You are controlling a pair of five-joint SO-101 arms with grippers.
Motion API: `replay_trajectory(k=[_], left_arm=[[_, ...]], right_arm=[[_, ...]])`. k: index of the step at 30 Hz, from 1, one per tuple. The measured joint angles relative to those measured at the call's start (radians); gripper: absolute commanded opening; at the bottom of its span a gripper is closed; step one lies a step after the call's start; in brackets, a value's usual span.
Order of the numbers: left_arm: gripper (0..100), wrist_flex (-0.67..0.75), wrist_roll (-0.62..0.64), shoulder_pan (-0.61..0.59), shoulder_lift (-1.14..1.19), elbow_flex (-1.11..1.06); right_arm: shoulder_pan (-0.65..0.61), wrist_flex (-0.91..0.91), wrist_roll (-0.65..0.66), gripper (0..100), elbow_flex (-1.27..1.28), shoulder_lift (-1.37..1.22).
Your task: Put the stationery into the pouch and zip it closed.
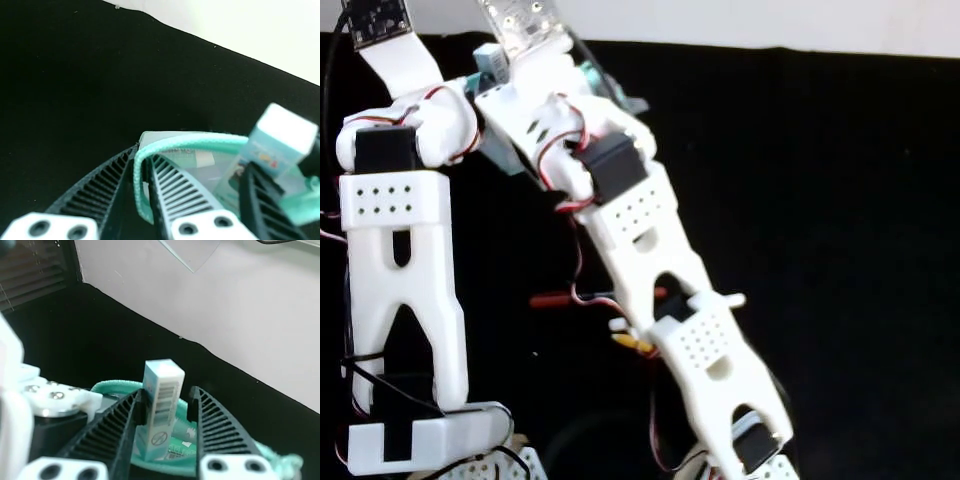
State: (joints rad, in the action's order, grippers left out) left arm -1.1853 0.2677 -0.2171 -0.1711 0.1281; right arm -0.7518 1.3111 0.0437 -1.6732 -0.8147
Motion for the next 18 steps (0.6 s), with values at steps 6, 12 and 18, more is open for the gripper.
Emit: replay_trajectory(k=[6, 12, 18], left_arm=[[1, 0.0, 0.0, 0.0, 0.0, 0.0], [1, 0.0, 0.0, 0.0, 0.0, 0.0], [1, 0.0, 0.0, 0.0, 0.0, 0.0]], right_arm=[[-0.002, 0.0, 0.0, 14.1, 0.0, 0.0], [0.002, -0.018, 0.0, 14.1, 0.0, 0.0], [0.015, -0.049, 0.0, 14.1, 0.0, 0.0]])
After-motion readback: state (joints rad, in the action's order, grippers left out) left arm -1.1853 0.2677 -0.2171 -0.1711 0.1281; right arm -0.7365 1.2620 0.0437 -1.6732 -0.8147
